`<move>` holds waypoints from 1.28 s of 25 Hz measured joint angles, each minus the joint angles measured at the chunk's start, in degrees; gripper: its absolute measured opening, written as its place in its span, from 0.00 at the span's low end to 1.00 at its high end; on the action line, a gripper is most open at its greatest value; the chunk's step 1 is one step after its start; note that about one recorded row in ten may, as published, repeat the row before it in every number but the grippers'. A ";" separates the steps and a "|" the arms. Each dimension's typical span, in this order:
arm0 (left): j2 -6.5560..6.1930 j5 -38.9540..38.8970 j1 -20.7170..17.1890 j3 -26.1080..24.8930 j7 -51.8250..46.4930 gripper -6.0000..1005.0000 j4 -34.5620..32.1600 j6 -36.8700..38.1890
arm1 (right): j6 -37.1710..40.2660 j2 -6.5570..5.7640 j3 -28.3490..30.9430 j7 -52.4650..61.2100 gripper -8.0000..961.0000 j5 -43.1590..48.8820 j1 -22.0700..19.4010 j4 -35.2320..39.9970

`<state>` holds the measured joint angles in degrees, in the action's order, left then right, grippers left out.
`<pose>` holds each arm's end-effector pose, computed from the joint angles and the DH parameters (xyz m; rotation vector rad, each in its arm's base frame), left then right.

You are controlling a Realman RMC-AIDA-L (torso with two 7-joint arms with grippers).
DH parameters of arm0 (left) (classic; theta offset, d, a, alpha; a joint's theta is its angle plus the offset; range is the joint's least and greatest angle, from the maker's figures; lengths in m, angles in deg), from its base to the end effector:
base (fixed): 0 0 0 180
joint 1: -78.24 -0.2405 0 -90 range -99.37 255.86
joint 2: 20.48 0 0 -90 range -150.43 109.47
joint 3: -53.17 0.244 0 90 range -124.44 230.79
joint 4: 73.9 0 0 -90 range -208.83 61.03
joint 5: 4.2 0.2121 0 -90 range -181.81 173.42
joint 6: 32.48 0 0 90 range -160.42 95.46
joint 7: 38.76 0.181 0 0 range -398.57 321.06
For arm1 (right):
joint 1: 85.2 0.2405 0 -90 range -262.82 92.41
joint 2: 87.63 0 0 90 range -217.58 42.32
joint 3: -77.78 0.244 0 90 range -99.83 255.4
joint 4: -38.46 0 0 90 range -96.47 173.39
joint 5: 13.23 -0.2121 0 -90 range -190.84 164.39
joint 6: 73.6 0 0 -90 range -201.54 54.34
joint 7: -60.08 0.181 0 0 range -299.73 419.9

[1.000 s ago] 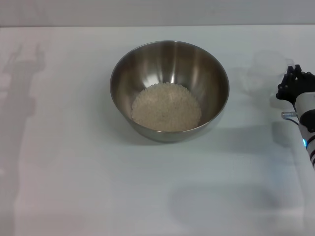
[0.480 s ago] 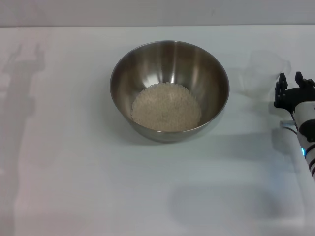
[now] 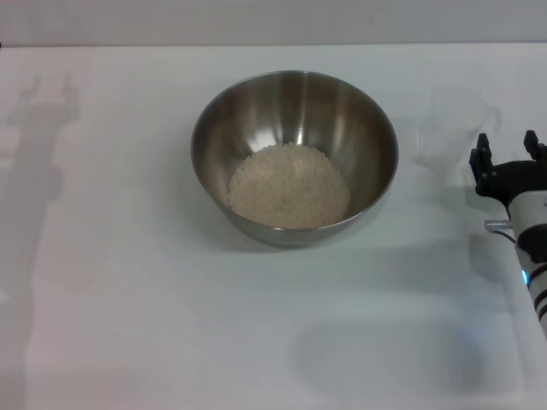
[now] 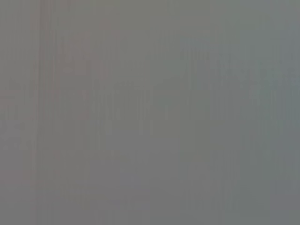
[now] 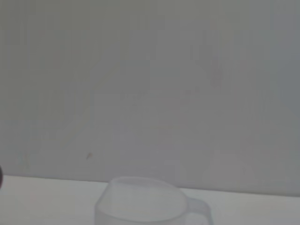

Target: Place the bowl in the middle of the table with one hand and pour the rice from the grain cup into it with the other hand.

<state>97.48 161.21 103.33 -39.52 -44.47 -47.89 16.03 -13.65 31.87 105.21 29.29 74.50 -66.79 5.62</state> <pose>-0.2966 0.4278 0.0542 -1.4446 -0.5084 -0.6632 0.3151 0.3285 -0.0666 -1.5016 0.6615 0.3733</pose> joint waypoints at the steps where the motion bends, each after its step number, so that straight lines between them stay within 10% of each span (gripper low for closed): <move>1: -0.01 0.00 0.00 -0.07 0.00 0.45 0.00 -0.05 | 0.56 -0.02 0.09 -1.82 0.63 -0.06 -0.55 -1.10; 16: 0.03 -0.04 -1.79 -1.29 1.69 0.45 0.06 0.37 | 18.15 0.00 -0.97 -7.91 0.64 0.29 -7.69 -8.25; 32: 0.58 -0.35 -10.94 -2.77 -0.87 0.45 -0.61 7.55 | 22.89 -0.21 -2.57 -7.28 0.64 1.80 -0.48 -5.12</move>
<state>98.06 160.86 92.40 -42.29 -45.34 -48.50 23.57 9.24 31.67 102.64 22.01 76.30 -67.26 0.50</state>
